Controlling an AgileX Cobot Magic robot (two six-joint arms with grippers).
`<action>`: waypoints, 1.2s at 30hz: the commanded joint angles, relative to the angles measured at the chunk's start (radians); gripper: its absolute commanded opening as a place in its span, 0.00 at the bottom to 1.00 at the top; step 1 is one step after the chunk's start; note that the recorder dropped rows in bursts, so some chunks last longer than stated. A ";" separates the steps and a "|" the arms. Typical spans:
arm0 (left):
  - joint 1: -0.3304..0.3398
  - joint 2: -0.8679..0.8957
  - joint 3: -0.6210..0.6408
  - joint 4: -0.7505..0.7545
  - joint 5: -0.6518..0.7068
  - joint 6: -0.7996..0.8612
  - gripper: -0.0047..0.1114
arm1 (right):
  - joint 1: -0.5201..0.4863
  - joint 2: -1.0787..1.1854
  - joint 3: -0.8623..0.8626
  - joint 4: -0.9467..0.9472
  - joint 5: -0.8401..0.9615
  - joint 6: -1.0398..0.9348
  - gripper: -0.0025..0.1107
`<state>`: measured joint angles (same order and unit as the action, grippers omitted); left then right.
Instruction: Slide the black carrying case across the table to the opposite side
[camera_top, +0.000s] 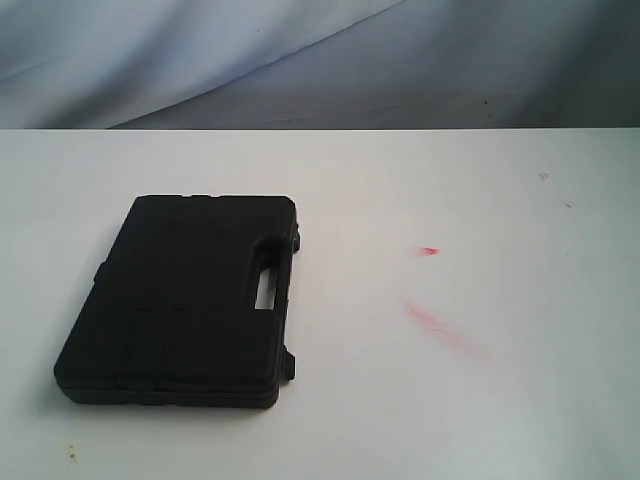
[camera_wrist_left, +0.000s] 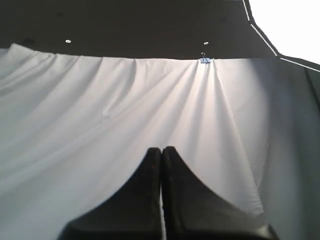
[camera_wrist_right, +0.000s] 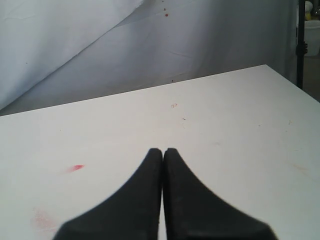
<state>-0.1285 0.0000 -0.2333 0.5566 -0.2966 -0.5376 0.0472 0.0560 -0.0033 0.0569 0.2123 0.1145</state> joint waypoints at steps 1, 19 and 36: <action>-0.004 0.000 -0.200 0.303 0.203 -0.251 0.04 | 0.003 -0.005 0.003 0.005 0.003 0.000 0.02; -0.004 0.417 -0.455 0.275 0.372 -0.164 0.04 | 0.003 -0.005 0.003 0.005 0.003 0.000 0.02; -0.004 0.909 -1.035 -0.519 1.131 0.760 0.04 | 0.003 -0.005 0.003 0.005 0.003 0.000 0.02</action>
<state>-0.1285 0.8525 -1.2203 0.1708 0.7211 0.1172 0.0472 0.0560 -0.0033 0.0569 0.2123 0.1145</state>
